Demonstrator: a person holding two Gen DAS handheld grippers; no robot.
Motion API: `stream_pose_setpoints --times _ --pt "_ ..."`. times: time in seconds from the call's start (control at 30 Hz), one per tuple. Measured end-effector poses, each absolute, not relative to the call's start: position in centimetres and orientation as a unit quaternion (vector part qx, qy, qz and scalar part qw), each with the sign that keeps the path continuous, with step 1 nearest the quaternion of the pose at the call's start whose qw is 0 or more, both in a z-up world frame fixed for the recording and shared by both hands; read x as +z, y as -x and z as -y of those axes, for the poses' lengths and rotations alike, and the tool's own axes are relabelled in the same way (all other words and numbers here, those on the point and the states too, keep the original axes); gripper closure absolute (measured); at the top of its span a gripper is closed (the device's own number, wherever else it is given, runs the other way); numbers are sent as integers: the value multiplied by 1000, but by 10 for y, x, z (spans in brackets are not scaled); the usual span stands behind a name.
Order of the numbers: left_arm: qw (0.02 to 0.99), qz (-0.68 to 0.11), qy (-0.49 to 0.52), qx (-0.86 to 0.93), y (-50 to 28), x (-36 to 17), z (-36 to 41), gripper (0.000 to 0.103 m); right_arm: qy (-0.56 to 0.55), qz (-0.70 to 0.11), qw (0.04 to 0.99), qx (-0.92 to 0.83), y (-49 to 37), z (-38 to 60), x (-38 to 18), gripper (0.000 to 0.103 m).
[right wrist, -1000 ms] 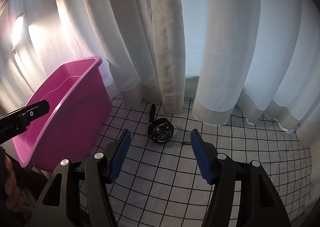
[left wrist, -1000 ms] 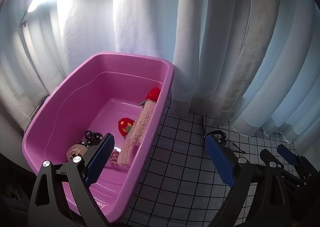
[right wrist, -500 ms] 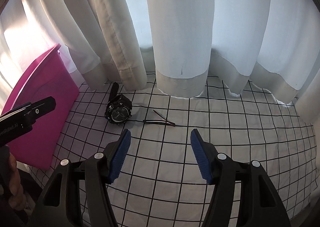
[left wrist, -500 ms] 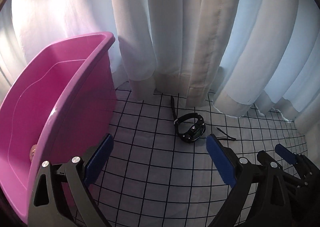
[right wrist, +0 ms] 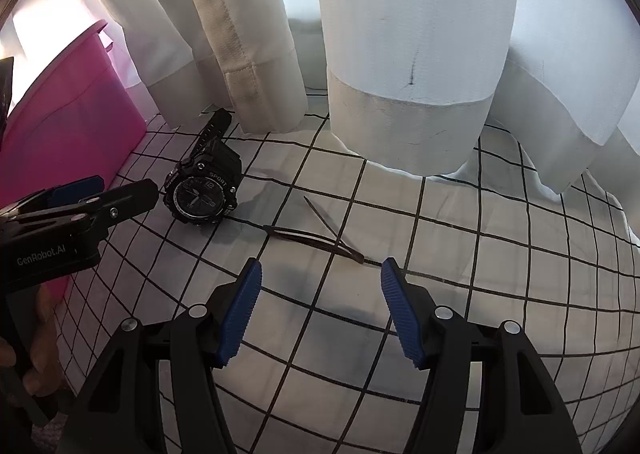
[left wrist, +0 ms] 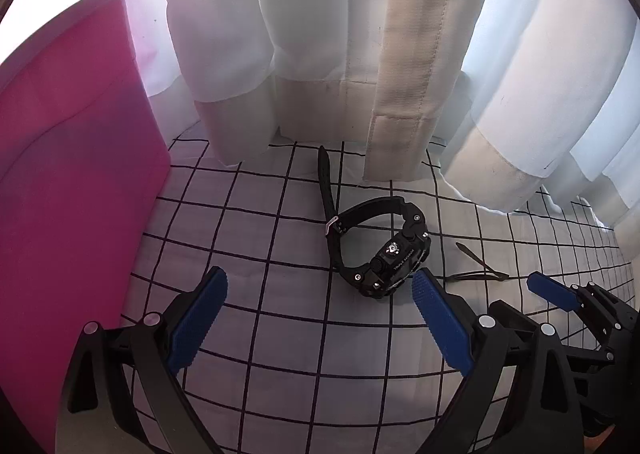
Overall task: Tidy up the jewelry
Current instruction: 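Close the left tool on the wristwatch while the right tool grips the hair clip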
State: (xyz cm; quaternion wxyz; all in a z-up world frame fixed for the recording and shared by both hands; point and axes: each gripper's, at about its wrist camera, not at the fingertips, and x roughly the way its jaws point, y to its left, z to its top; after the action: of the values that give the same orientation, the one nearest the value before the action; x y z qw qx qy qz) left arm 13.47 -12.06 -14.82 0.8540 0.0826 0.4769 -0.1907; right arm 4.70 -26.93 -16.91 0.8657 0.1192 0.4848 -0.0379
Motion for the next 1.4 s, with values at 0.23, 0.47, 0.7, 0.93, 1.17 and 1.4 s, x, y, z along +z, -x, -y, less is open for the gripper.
stream_pose_setpoints --times 0.23,0.47,0.7,0.93,1.17,1.4 --pt "852 -473 -98 -202 -145 -156 137 11 -110 -487 866 -21 -60 271 -178 44" --pt "845 -472 -107 -227 -145 -160 150 11 -110 -486 867 -17 -68 273 -183 44" --pt "839 -481 -114 -226 -154 -173 158 11 -105 -483 869 -9 -74 275 -186 44" --pt "837 -483 -116 -229 -159 -181 159 11 -62 -480 875 -4 -82 268 -188 44" --pt "833 -488 -128 -227 -160 -198 160 7 -10 -471 882 0 -87 256 -194 44" --pt "837 -479 -134 -227 -161 -199 164 7 1 -459 888 13 -84 251 -193 50"
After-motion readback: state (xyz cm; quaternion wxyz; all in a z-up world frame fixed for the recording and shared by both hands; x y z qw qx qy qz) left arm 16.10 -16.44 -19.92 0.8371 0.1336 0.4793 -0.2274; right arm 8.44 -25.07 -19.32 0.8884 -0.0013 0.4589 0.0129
